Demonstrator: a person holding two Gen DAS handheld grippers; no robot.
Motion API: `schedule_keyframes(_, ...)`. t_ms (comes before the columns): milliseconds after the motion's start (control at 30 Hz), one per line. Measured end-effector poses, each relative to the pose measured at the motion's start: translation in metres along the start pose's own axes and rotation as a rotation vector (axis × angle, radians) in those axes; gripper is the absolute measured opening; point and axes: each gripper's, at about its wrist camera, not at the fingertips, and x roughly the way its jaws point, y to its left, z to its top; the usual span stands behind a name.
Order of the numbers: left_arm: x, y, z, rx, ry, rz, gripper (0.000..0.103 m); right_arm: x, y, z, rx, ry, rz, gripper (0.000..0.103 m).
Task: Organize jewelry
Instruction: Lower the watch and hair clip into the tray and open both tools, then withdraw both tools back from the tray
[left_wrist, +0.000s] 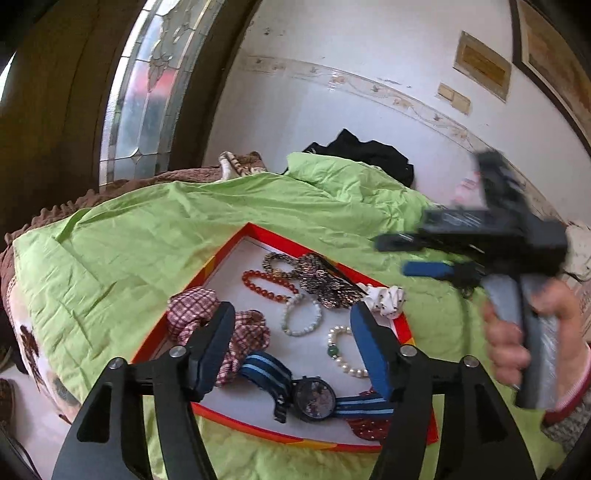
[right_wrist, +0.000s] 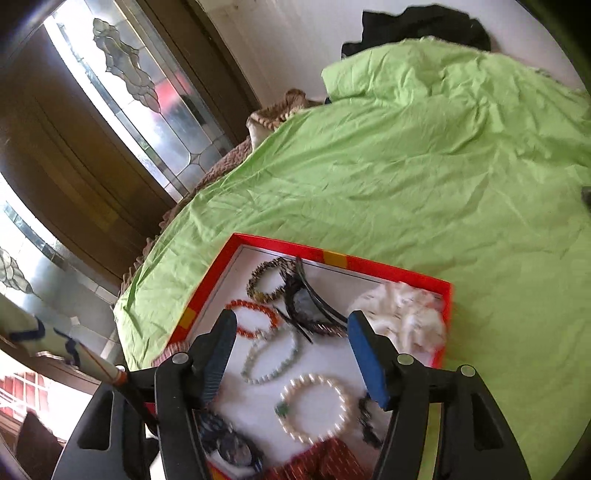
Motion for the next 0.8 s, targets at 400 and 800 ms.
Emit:
schedule_keyframes(400,-0.009,-0.003,-0.003,0.029,-0.030,0.135,0.072,-0.093,-0.037,-0.114,-0.092,-0.112,-0.223,0.069)
schedule_keyframes(800,-0.093,-0.055,-0.007,0.195,-0.159,0.268,0.103,-0.134,-0.056,-0.181,0.027,-0.144,-0.190,0.071)
